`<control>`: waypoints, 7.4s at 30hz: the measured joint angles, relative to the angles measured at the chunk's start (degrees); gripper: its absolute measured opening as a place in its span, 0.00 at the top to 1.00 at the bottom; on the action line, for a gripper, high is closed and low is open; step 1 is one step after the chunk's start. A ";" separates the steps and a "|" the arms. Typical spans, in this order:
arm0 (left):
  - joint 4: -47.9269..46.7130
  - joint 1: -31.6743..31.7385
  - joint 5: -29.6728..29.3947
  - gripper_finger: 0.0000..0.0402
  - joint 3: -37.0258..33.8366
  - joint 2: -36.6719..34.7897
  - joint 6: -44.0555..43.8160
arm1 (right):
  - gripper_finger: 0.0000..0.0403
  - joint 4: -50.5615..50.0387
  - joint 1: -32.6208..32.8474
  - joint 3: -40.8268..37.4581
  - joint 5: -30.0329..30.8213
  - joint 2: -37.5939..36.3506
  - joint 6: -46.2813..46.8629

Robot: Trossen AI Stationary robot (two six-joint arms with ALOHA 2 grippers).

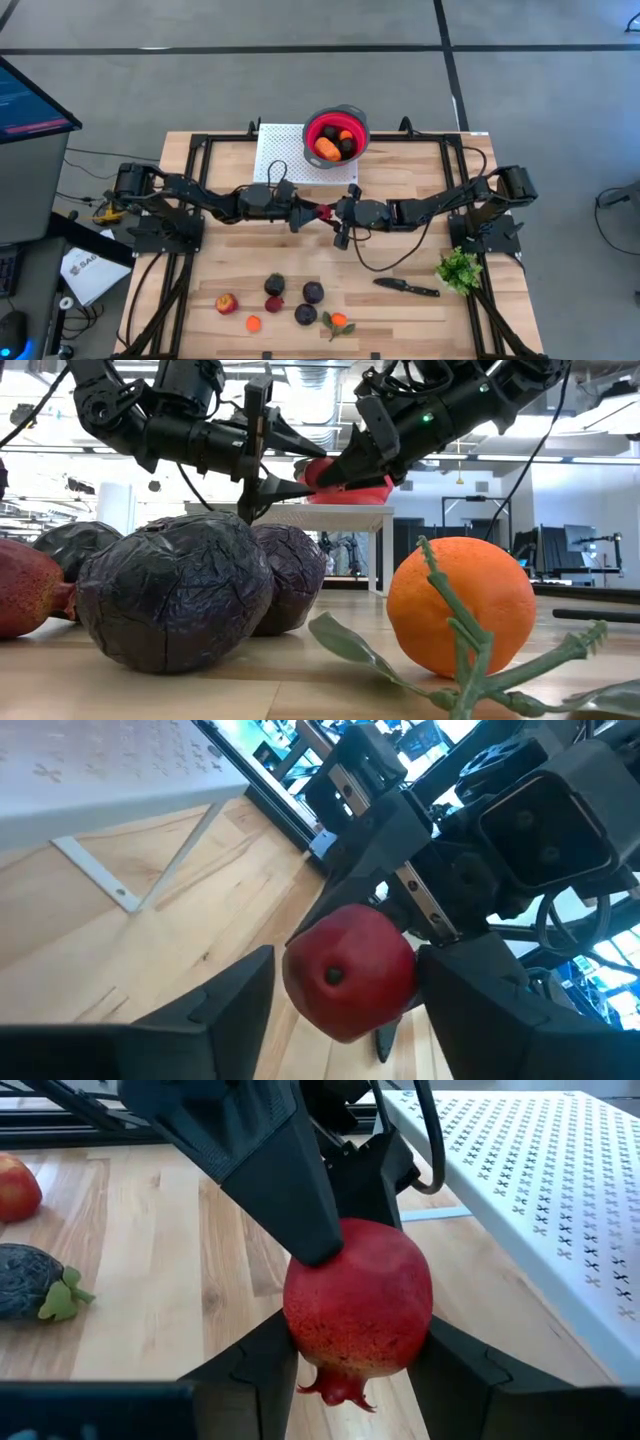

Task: Pick & Place Fruit
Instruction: Put the pomegranate into the red strainer on the shelf, then put the apple into the red strainer on the shelf

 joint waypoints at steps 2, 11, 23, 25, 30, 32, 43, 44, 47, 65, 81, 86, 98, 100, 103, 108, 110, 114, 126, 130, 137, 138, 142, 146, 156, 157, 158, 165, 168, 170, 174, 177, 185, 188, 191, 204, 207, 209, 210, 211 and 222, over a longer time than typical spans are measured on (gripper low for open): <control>-0.07 0.00 -0.12 0.36 0.00 0.00 -0.10 | 0.61 0.16 0.02 0.00 0.01 0.00 0.04; -0.07 -0.02 -2.59 0.21 0.00 0.02 -1.16 | 0.60 2.67 -0.01 0.00 0.35 0.00 0.14; 3.29 -0.05 -2.65 0.62 -0.15 0.09 2.90 | 0.57 2.89 -0.04 0.00 0.72 -0.12 0.12; 3.37 -0.04 -2.65 0.65 -0.15 0.09 3.06 | 0.56 2.90 -0.04 0.00 0.69 -0.13 0.14; 3.42 -0.02 -2.61 0.64 -0.15 0.09 3.15 | 0.51 2.45 -0.02 0.04 0.38 -0.15 -0.73; 3.41 -0.02 -2.61 0.61 -0.15 0.11 3.15 | 0.47 0.83 0.00 0.10 0.12 -0.23 -1.36; 6.10 0.50 2.20 0.59 -0.03 -0.33 2.90 | 0.32 -5.20 2.31 -3.34 4.83 -4.68 -3.34; 6.79 0.61 4.19 0.59 -0.02 -0.50 2.72 | 0.32 -0.91 3.22 -4.83 6.38 -4.67 -4.39; 10.41 0.76 9.28 0.57 -0.02 -0.68 2.55 | 0.32 15.34 5.52 -8.40 7.67 -4.39 -7.14; 24.26 0.74 11.92 0.55 0.04 -0.79 0.21 | 0.33 26.63 8.40 -0.85 15.48 -4.37 -32.87; 24.79 0.95 11.67 0.50 0.07 -0.79 0.00 | 0.64 20.86 7.21 0.76 12.04 -4.33 -32.44; 24.14 2.45 14.07 0.39 0.07 -0.79 2.25 | 0.65 17.07 7.41 0.81 12.05 -5.11 -30.82; 19.12 4.49 15.13 0.23 -2.27 -0.79 9.49 | 0.63 -36.95 -0.43 19.08 12.52 -18.17 -7.02; 19.15 4.42 14.94 0.24 -2.68 -0.79 10.74 | 0.63 -46.52 -5.37 25.89 9.18 -16.17 -4.84; 19.15 4.42 14.92 0.25 -3.05 -0.79 11.32 | 0.63 -56.02 -13.50 34.74 2.24 -11.23 -4.53; 19.04 4.42 14.92 0.26 -3.21 -0.79 11.32 | 0.63 -63.84 -25.45 46.24 -7.52 -0.54 -7.15; 19.04 4.42 14.92 0.26 -3.21 -0.79 11.32 | 0.62 -66.78 -28.95 50.13 -7.92 3.63 -7.39; 19.04 4.42 14.92 0.26 -3.21 -0.79 11.32 | 0.60 -71.10 -33.77 56.37 -9.44 10.40 -7.51; 19.06 4.42 14.92 0.26 -3.21 -0.79 11.30 | 0.52 -74.77 -36.37 60.67 -14.10 15.96 -6.78; 19.06 4.42 14.93 0.26 -3.21 -0.77 11.30 | 0.46 -75.14 -36.41 60.67 -14.10 15.86 -6.45; 19.06 4.42 14.94 0.26 -3.21 -0.76 11.30 | 0.38 -72.20 -36.94 60.67 -13.14 15.78 -6.85; 19.08 4.42 14.94 0.26 -3.21 -0.76 11.26 | 0.38 -71.46 -36.97 60.65 -13.11 15.56 -7.09; 19.06 4.42 15.37 0.26 -3.21 -0.76 10.52 | 0.41 -67.99 -35.73 60.65 -10.04 12.41 -9.69; 19.06 3.76 16.39 0.26 -3.21 -0.76 10.47 | 0.46 -66.91 -31.51 60.65 -6.53 7.54 -13.46; 11.04 0.29 15.93 0.26 -3.28 -6.76 18.99 | 0.65 -49.22 -13.94 30.91 -5.64 -12.24 -11.26; 7.59 -0.44 14.90 0.26 -3.28 -8.88 21.31 | 0.67 -45.01 -11.94 26.39 -5.64 -14.51 -10.00; 3.35 -1.44 13.41 0.26 -3.28 -11.31 23.74 | 0.68 -41.05 -9.97 22.16 -5.66 -16.48 -8.71; -33.39 -12.82 -3.10 0.26 -1.79 -29.35 32.15 | 0.75 -19.02 1.57 1.53 -5.64 -22.73 -3.90; -51.82 -19.06 -9.51 0.26 1.65 -33.81 25.58 | 0.76 -12.07 3.82 -2.25 -5.68 -22.56 -3.90; -62.36 -23.28 -11.67 0.26 4.01 -34.73 18.69 | 0.76 -8.74 3.93 -3.19 -5.68 -21.73 -3.93; -77.80 -31.89 -10.64 0.26 7.73 -33.97 2.17 | 0.76 -7.10 2.50 -3.77 -5.46 -20.89 -4.29; -85.53 -38.10 -5.80 0.26 8.33 -32.35 -11.01 | 0.76 -7.22 0.84 -3.77 -5.51 -19.79 -4.32; -89.61 -49.76 4.81 0.26 8.39 -26.28 -40.88 | 0.76 -1.29 -2.03 -3.65 -5.70 -16.06 -4.36; -89.23 -51.63 4.67 0.26 8.41 -24.38 -46.93 | 0.76 0.31 -2.29 -3.66 -5.89 -14.07 -4.41; -88.65 -52.32 3.67 0.26 8.39 -22.10 -51.38 | 0.76 2.05 -2.29 -3.69 -5.90 -12.57 -4.47; -85.43 -52.41 4.93 0.26 8.39 -13.72 -55.46 | 0.76 2.74 -1.35 -3.74 -5.91 -11.58 -4.50; -85.22 -52.41 6.76 0.26 8.39 -12.36 -55.48 | 0.76 2.45 -1.36 -3.74 -5.92 -11.58 -4.50; -85.18 -52.41 7.67 0.26 8.39 -11.82 -55.20 | 0.76 2.43 -1.36 -3.74 -5.92 -11.58 -4.50; -85.20 -52.41 7.71 0.27 8.39 -11.64 -55.15 | 0.76 2.38 -1.36 -3.74 -5.92 -11.58 -4.50; -85.22 -52.34 7.70 0.28 8.39 -11.50 -55.15 | 0.76 2.39 -1.36 -3.74 -5.92 -11.58 -4.50; -83.74 -36.41 5.20 0.47 9.79 -13.49 -32.19 | 0.76 -13.29 0.09 -3.72 -5.90 -16.03 -3.94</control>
